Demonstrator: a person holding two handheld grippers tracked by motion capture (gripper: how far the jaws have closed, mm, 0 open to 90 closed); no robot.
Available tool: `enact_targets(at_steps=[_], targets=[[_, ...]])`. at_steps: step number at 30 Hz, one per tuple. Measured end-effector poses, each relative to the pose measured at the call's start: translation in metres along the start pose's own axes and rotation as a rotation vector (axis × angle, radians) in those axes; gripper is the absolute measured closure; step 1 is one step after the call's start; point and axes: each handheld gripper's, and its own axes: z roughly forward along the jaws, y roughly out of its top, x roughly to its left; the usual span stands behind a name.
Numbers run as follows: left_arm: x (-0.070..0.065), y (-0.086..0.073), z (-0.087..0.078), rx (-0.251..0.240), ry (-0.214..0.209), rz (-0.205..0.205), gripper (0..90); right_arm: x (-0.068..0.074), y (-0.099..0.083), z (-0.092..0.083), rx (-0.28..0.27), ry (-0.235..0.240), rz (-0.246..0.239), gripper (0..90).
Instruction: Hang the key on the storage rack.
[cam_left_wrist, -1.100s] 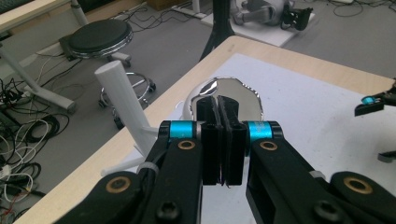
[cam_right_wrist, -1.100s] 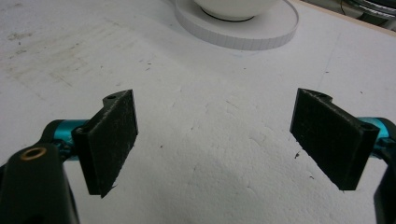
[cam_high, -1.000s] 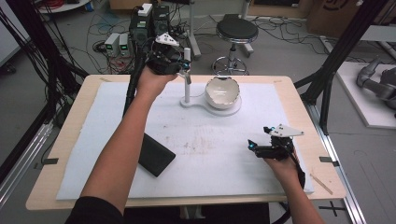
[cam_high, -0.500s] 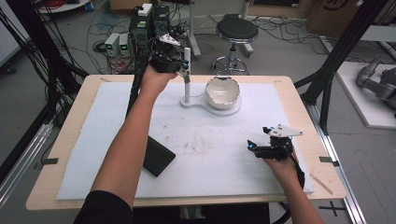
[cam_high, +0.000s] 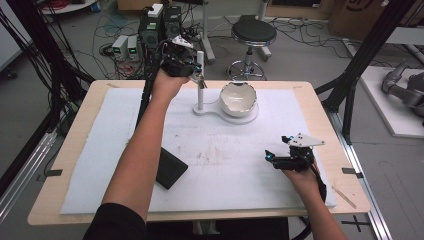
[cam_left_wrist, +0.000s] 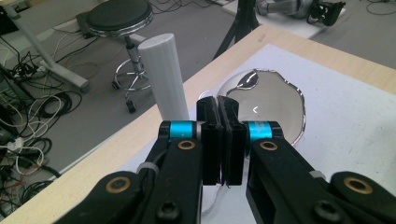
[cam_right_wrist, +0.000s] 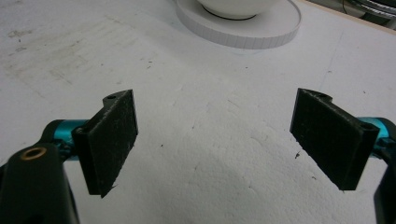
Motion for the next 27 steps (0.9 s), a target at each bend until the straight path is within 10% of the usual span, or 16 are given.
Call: enact_targets(at_steps=[12,27], targets=[[0.004,-0.001,-0.002,-0.027,0.024,-0.026,88.2,0.0,0.0,0.0,0.0,0.001,-0.009,15.1],[-0.009,-0.024,-0.025,-0.037,0.022,-0.027,56.4,0.0,0.0,-0.001,0.001,0.009,0.0,15.1]])
